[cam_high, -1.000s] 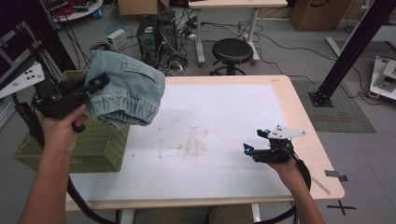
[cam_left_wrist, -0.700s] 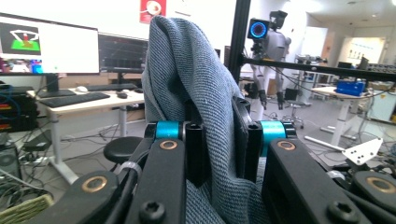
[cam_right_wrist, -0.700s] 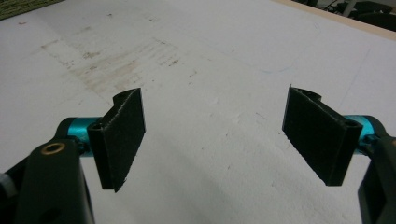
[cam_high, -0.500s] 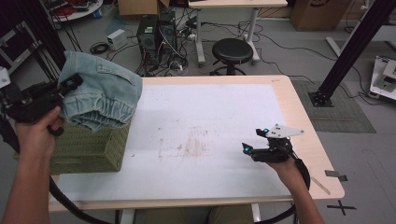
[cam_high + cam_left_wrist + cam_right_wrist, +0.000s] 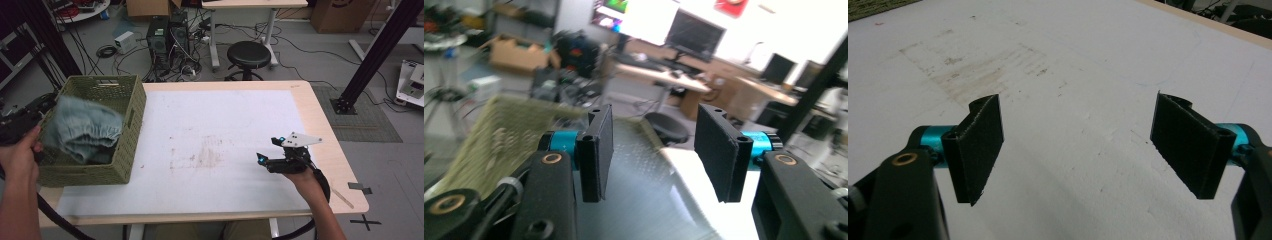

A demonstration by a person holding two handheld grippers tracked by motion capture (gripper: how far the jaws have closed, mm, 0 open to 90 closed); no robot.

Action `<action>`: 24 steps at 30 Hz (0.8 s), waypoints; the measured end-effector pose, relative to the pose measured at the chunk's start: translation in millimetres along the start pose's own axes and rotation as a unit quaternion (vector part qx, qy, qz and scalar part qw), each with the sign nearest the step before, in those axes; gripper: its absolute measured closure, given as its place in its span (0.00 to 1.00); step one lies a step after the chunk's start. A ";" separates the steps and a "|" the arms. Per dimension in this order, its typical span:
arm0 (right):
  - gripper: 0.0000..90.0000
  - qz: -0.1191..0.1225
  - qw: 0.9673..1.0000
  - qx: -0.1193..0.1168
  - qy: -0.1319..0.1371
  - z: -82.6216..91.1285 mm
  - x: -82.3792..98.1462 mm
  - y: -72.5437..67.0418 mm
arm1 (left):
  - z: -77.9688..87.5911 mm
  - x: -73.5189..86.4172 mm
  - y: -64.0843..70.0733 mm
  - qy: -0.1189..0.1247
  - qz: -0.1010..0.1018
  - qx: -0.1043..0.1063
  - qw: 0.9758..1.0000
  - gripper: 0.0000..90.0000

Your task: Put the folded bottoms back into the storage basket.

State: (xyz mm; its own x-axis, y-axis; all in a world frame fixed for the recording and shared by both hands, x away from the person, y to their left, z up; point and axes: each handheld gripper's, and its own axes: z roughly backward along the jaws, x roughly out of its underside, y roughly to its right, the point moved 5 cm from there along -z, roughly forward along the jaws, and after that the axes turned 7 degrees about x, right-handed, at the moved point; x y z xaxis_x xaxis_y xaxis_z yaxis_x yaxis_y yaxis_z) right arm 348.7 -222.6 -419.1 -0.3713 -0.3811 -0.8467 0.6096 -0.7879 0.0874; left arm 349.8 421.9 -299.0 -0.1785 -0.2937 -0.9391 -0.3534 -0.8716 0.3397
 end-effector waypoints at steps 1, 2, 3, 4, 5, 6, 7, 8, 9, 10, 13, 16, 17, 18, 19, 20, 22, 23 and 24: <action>0.24 0.001 1.000 -0.001 0.001 -0.2 0.1 0.0 | 0.9 2.0 0.0 -0.001 -0.003 0.002 1.000 0.56; 0.24 0.000 1.000 0.000 0.001 -0.2 0.0 0.1 | 1.1 2.9 1.1 0.000 -0.008 0.005 1.000 0.57; 0.24 -0.001 1.000 0.000 0.000 -0.4 -0.1 0.3 | 0.8 3.1 2.7 0.003 -0.010 0.009 1.000 0.57; 0.24 -0.001 1.000 0.000 0.001 -0.6 -0.4 0.2 | 0.2 2.9 4.3 0.005 -0.014 0.010 1.000 0.57; 0.24 0.000 1.000 -0.001 0.001 -0.8 -0.9 0.0 | -0.9 2.6 6.0 0.006 -0.015 0.011 1.000 0.55; 0.24 0.000 1.000 -0.001 0.001 -0.9 -1.2 -0.5 | -2.1 2.0 8.0 0.006 -0.016 0.014 1.000 0.52; 0.24 0.001 1.000 -0.002 0.002 -1.0 -1.6 -1.0 | -3.7 1.4 10.8 0.007 -0.019 0.019 1.000 0.49; 0.24 0.000 1.000 -0.002 0.002 -1.0 -1.7 -1.1 | -5.4 0.9 13.8 0.007 -0.024 0.024 0.999 0.47; 0.24 0.000 1.000 -0.002 0.002 -1.3 -1.6 -0.9 | -7.3 0.7 17.2 0.008 -0.027 0.029 0.999 0.44; 0.24 0.000 1.000 -0.002 0.002 -1.4 -1.4 -0.7 | -9.0 0.6 19.8 0.008 -0.028 0.031 0.999 0.40; 0.24 0.001 1.000 -0.002 0.002 -2.0 -1.0 -0.5 | -16.3 2.5 31.0 0.006 -0.042 0.050 0.998 0.34; 0.24 0.001 1.000 -0.002 0.004 -2.2 -1.4 -0.6 | -22.9 6.3 40.1 -0.002 -0.055 0.065 0.996 0.31; 0.24 0.000 1.000 -0.002 0.004 -2.2 -1.5 -0.5 | -25.4 7.7 43.6 -0.003 -0.059 0.071 0.996 0.31; 0.24 0.000 1.000 -0.002 0.004 -2.1 -1.7 -0.3 | -27.8 9.2 46.8 -0.005 -0.066 0.077 0.995 0.31; 0.24 0.000 1.000 -0.002 0.005 -1.9 -1.8 -0.1 | -30.0 10.5 50.1 -0.006 -0.070 0.081 0.994 0.31; 0.24 -0.002 1.000 -0.002 0.004 -1.8 -1.9 0.0 | -33.1 12.5 54.4 -0.009 -0.073 0.085 0.994 0.30; 0.24 -0.004 1.000 -0.002 0.006 -1.8 -1.9 0.2 | -38.1 16.0 61.8 -0.013 -0.082 0.095 0.992 0.29; 0.24 -0.003 1.000 -0.002 0.006 -2.0 -1.7 0.3 | -40.5 18.2 65.7 -0.018 -0.087 0.100 0.991 0.29; 0.24 -0.004 1.000 -0.002 0.006 -2.2 -1.5 0.2 | -42.4 19.7 68.7 -0.020 -0.089 0.105 0.990 0.29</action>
State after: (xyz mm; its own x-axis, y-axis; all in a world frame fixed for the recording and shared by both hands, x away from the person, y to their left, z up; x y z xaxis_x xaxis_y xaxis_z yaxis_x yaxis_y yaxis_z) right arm 351.0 -221.1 -419.0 -0.3683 -0.3693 -0.8532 0.6092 -0.7891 0.0786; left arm 361.0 339.6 -296.4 -0.1306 -0.1225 -0.9838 -0.5648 -0.8064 0.1753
